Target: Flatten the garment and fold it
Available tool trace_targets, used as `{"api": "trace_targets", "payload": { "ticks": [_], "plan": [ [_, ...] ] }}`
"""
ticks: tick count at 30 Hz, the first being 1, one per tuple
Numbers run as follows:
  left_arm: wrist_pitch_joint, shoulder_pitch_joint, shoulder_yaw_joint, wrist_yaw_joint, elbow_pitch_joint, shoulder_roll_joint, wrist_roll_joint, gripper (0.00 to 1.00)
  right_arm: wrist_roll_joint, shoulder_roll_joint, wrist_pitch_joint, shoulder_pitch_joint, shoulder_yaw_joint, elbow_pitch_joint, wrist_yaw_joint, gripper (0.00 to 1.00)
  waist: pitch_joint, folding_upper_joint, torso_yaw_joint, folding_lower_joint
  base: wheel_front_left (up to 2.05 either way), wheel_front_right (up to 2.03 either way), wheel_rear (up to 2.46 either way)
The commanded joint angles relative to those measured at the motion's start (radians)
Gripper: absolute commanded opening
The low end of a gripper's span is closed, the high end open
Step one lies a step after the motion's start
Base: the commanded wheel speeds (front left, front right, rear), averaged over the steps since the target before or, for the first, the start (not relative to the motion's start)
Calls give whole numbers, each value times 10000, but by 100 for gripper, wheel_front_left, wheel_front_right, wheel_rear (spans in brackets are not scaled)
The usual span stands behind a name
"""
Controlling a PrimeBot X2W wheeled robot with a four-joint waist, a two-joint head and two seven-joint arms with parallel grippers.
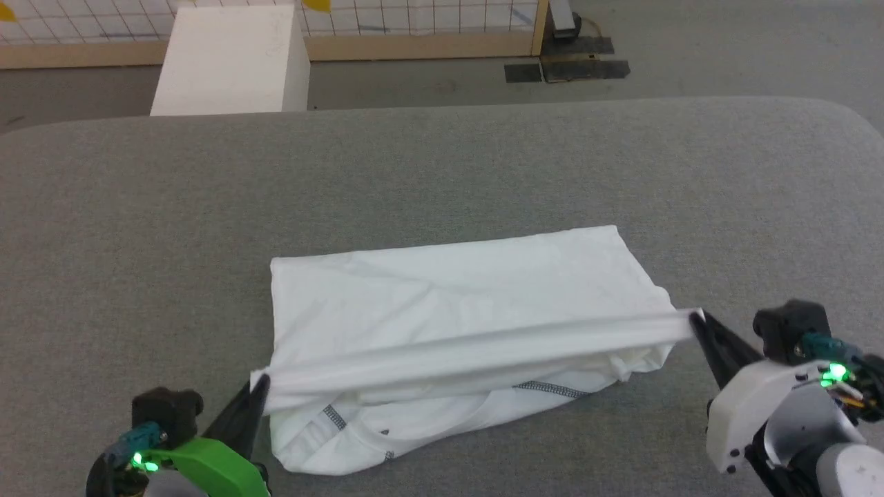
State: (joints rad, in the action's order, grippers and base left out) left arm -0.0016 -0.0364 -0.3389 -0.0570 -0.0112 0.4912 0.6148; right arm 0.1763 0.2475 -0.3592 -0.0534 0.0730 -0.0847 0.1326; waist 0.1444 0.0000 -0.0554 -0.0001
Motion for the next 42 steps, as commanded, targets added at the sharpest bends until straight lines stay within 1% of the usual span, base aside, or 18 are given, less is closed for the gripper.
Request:
{"api": "trace_targets", "payload": {
  "ticks": [1, 4, 7, 8, 9, 10, 11, 14, 18, 19, 21, 23, 26, 29, 33, 36, 39, 42],
  "plan": [
    [-16, -241, -44, -11, 59, -84, 172, 0, -84, -190, -72, 369, -220, -4, -19, 0, -258, 0, 232, 1, 0, 0, 0],
    [3, -374, -238, 37, 281, -192, 185, 0, -236, -523, -164, 974, -466, 264, -19, 0, -283, 0, 244, 1, 0, 0, 0],
    [-107, -371, -386, 103, 559, -332, 162, 0, -322, -824, -95, 1241, -591, 678, -19, 0, -290, 0, 223, 1, 0, 0, 0],
    [-139, -359, -444, 133, 698, -387, 157, 0, -338, -935, -39, 1282, -629, 864, -19, 11, -296, 0, 207, 1, 0, 0, 0],
    [-170, -343, -479, 150, 807, -430, 155, 7, -346, -999, -6, 1303, -624, 1019, -19, 47, -302, 0, 192, 1, 0, 0, 0],
    [-187, -326, -530, 170, 945, -479, 152, 45, -326, -1088, 28, 1314, -639, 1209, -19, 100, -318, 0, 176, 1, 0, 0, 0],
    [-216, -309, -580, 199, 1064, -521, 144, 100, -278, -1204, 45, 1327, -699, 1371, -19, 100, -344, 0, 165, 1, 0, 0, 0],
    [-404, -313, -575, 176, 1277, -626, 155, 100, -116, -1449, 23, 1407, -813, 1604, -19, 100, -445, 0, 148, 1, 0, 0, 0],
    [-861, -264, -461, -256, 1403, -571, -276, 100, 172, -1715, 238, 1601, -1205, 1478, -19, 100, -569, 0, 250, 1, 0, 0, 0],
    [-1512, -67, -235, -606, 1357, -639, -567, 100, 635, -1904, 705, 1676, -1624, 1067, -19, 100, -653, 0, 333, 1, 0, 0, 0],
    [-1955, 117, -47, -860, 1319, -778, -717, 100, 718, -1948, 1075, 1667, -1835, 853, -19, 100, -712, 0, 391, 1, 0, 0, 0],
    [-2273, 364, 104, -1040, 1245, -933, -918, 100, 956, -1963, 1424, 1595, -1962, 757, -19, 100, -738, 0, 417, 1, 0, 0, 0],
    [-2502, 776, 244, -1116, 1226, -1144, -1245, 100, 1266, -1967, 1983, 1320, -2161, 915, -19, 100, -761, 0, 467, 1, 0, 0, 0],
    [-2583, 1303, 390, -982, 1302, -1380, -1576, 100, 1567, -1969, 2357, 803, -2310, 1439, -19, 100, -748, 0, 518, 1, 0, 0, 0],
    [-2596, 1914, 719, -611, 1475, -1718, -2002, 100, 1854, -1970, 2396, -3, -2261, 2474, -19, 100, -759, 0, 532, 1, 0, 0, 0],
    [-2598, 2187, 1040, -362, 1663, -1954, -2209, 100, 1820, -1971, 2046, -594, -2039, 3393, -19, 100, -783, 0, 484, 1, 0, 0, 0],
    [-2599, 2392, 1326, -144, 1952, -2115, -2400, 100, 1776, -1971, 1475, -1196, -1910, 4505, -19, 100, -778, 0, 431, 1, 0, 0, 0],
    [-2600, 2511, 1514, -39, 2261, -2219, -2582, 100, 1723, -1971, 1041, -1751, -1879, 5521, -19, 100, -765, 0, 388, 1, 0, 0, 0]
  ]
}}
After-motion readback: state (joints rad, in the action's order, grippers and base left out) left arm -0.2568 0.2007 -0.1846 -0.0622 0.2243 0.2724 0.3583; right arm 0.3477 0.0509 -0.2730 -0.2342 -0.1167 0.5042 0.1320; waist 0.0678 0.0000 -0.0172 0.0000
